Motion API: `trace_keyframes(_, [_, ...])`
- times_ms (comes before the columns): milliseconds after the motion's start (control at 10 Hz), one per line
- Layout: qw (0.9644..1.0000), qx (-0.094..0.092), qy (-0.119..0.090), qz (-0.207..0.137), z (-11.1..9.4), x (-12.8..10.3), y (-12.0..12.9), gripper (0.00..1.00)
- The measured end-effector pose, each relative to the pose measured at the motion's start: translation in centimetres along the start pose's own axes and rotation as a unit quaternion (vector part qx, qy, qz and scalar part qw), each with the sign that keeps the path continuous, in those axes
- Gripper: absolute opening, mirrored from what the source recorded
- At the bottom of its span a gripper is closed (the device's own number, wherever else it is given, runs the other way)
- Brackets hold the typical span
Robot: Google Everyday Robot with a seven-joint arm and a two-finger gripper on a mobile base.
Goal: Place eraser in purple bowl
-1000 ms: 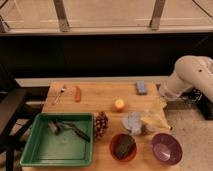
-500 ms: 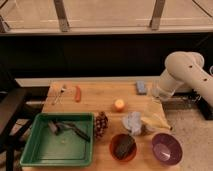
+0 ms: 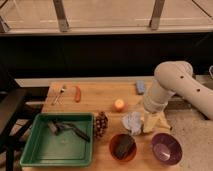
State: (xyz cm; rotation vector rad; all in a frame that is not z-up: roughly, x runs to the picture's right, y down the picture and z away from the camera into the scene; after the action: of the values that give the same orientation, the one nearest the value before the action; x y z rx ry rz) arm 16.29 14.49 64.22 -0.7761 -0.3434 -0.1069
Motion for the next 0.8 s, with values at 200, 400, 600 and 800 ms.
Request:
trace_keyframes(200, [0.9993,-0.023,-0.008,-0.03,1.9,-0.2,1.1,0.71])
trace_keyframes(400, [0.9988,-0.029,-0.01,-0.037,2.2,-0.4,1.3,0.71])
trace_keyframes(600, [0.9988,-0.03,-0.01,-0.039,2.3,-0.5,1.2,0.71])
trace_keyframes(800, [0.9988,-0.03,-0.009,-0.038,2.3,-0.4,1.3,0.71])
